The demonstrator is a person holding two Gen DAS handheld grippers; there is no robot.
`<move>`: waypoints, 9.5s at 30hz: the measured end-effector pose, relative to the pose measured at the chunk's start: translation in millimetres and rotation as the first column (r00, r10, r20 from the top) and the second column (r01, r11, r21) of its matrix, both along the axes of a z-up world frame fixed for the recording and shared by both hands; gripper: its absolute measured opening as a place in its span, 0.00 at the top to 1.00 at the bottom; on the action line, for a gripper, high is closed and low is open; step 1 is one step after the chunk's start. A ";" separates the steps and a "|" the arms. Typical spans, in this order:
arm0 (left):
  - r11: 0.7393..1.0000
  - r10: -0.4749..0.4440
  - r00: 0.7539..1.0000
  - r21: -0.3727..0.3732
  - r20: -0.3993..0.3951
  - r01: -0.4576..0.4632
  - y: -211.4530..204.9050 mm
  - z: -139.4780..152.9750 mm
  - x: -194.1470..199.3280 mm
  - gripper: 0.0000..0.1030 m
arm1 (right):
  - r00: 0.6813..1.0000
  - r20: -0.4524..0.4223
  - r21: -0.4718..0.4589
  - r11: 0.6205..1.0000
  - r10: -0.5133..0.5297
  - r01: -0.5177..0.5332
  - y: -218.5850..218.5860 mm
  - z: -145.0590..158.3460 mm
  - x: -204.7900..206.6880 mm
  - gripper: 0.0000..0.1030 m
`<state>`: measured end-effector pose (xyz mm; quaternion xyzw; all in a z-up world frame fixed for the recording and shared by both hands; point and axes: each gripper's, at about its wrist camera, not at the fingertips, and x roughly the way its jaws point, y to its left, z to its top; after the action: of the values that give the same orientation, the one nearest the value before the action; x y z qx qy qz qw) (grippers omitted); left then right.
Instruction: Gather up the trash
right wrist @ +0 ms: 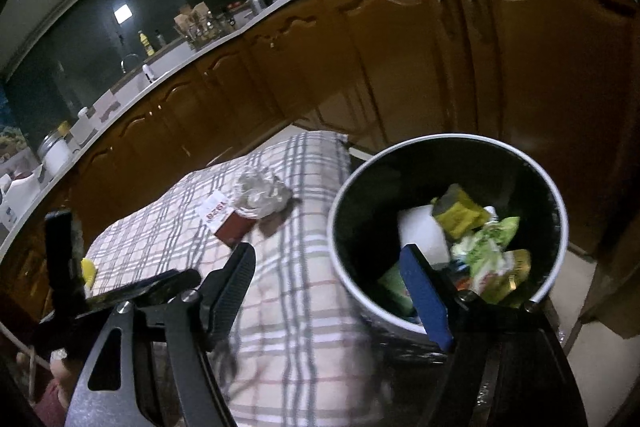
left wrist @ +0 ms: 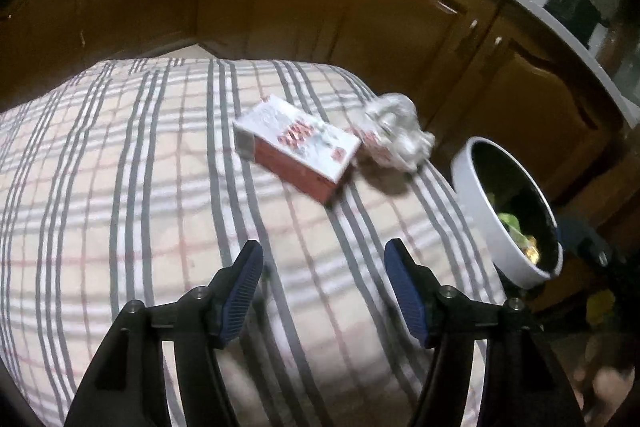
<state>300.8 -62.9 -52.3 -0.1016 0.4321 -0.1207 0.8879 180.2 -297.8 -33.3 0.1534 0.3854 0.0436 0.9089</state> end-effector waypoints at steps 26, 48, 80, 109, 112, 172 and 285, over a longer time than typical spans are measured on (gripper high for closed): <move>0.983 0.178 0.984 0.059 -0.021 -0.177 89.4 -18.7 9.7 0.38 | 0.981 -0.056 -0.018 0.982 0.188 -0.189 84.1 -34.2 83.6 0.26; 0.966 0.194 0.980 0.164 0.038 -0.198 23.0 -17.5 61.3 0.39 | 0.985 -0.054 -0.005 0.987 0.163 -0.163 69.5 -30.2 62.8 0.80; 0.971 -0.141 0.978 0.214 0.154 0.107 -40.5 21.3 -84.6 0.71 | 0.998 0.000 0.048 0.997 0.060 -0.060 43.1 -6.9 -25.7 0.81; 0.944 -0.277 0.943 0.233 0.183 0.232 -113.3 48.8 -75.7 0.71 | 0.993 0.051 0.028 0.994 -0.110 0.109 -49.8 11.1 -50.4 0.81; 0.942 -0.287 0.941 0.233 0.182 0.242 -117.7 47.6 -70.8 0.71 | 0.991 0.053 0.022 0.993 -0.120 0.119 -54.9 12.0 -49.1 0.81; 0.909 -0.378 0.923 0.217 0.068 0.356 -196.1 34.1 15.9 0.69 | 0.987 -0.047 -0.057 0.987 -0.154 0.152 -106.2 -6.1 11.8 0.74; 0.990 -0.024 0.845 0.133 0.534 -0.056 26.9 52.5 -250.2 0.01 | 0.915 0.384 -0.287 0.925 -0.126 0.248 62.8 51.9 -159.2 0.00</move>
<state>50.5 -36.0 0.1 -0.0037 0.1750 -0.1053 0.9789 21.0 -235.0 18.6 0.0256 0.1982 -0.0824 0.9764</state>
